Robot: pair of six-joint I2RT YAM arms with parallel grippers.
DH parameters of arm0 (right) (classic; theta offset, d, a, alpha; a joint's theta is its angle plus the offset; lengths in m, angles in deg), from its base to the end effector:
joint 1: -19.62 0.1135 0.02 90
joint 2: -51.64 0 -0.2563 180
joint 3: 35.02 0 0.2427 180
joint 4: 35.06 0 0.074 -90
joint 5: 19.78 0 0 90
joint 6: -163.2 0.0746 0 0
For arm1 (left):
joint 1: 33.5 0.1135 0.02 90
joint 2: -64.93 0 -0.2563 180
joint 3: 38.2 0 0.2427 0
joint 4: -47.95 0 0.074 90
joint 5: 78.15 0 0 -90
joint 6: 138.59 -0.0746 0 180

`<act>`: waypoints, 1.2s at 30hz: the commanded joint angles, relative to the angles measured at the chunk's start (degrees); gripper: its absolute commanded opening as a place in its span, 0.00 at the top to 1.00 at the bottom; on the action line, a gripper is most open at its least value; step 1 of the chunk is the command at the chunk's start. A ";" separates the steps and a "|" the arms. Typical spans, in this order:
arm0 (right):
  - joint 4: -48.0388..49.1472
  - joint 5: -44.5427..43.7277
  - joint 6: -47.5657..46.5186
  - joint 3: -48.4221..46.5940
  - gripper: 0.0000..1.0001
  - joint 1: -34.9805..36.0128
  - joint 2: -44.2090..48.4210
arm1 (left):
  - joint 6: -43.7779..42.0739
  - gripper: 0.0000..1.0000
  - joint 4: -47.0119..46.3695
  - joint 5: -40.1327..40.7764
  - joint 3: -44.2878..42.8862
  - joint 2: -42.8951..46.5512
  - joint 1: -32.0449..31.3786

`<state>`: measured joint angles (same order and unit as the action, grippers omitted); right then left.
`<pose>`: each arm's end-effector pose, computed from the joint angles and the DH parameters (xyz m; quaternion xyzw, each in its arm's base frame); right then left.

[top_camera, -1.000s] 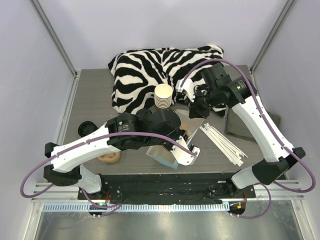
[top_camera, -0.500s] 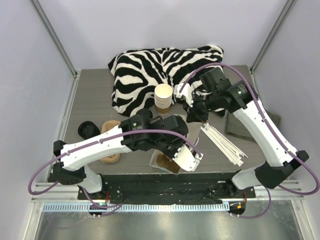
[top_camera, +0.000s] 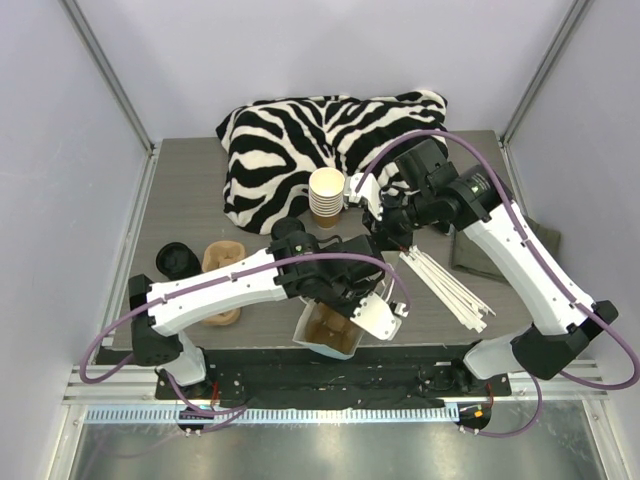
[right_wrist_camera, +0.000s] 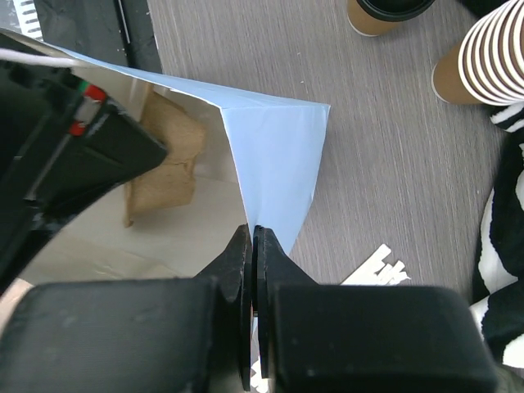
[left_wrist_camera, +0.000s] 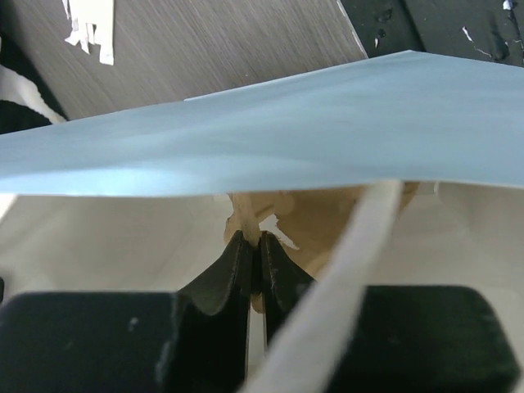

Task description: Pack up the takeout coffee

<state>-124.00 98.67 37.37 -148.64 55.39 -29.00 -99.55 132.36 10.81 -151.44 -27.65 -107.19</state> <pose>0.1902 0.1808 0.3828 -0.6005 0.7097 0.2348 0.2839 0.0898 -0.3117 0.3219 0.8634 0.4505 -0.0534 0.2209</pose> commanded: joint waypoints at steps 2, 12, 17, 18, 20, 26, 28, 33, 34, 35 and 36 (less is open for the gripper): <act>2.74 1.96 0.85 -0.54 0.99 0.62 2.59 | 1.30 0.87 -0.41 -3.53 0.32 -0.76 0.74; 2.65 2.93 0.77 1.40 0.99 1.06 3.82 | 1.21 0.68 -6.55 0.15 4.80 -0.15 1.71; 2.47 2.75 0.59 1.84 0.99 1.32 3.82 | 2.35 0.56 -9.02 2.34 4.45 0.29 1.80; 2.47 2.84 0.50 1.84 0.99 1.41 3.82 | 2.44 0.55 -9.54 2.70 4.37 0.55 1.80; 2.38 2.84 0.50 2.01 0.99 1.50 3.74 | 2.53 0.50 -10.86 3.67 4.19 0.90 1.88; 2.38 2.84 0.50 2.63 0.99 1.58 3.91 | 3.06 0.41 -11.84 4.29 3.23 1.87 1.88; 2.38 2.93 0.41 2.54 0.99 1.58 3.82 | 3.50 0.30 -11.83 4.20 3.05 2.13 1.88; 2.21 2.67 0.41 2.80 0.99 1.58 4.09 | 4.46 0.25 -14.38 3.94 3.13 3.71 1.88; 2.12 2.58 0.41 2.89 0.99 1.58 4.09 | 4.73 0.25 -14.73 4.03 3.13 3.98 1.88; 2.21 2.40 0.41 2.98 0.99 1.67 4.26 | 4.99 0.24 -15.61 4.11 3.13 4.50 1.80; 2.30 2.32 0.41 3.15 0.99 1.67 4.26 | 5.17 0.24 -15.96 4.29 3.13 4.77 1.80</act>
<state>-122.90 99.52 37.52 -145.77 56.43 -26.95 -96.16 121.22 14.19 -146.68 -26.99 -105.75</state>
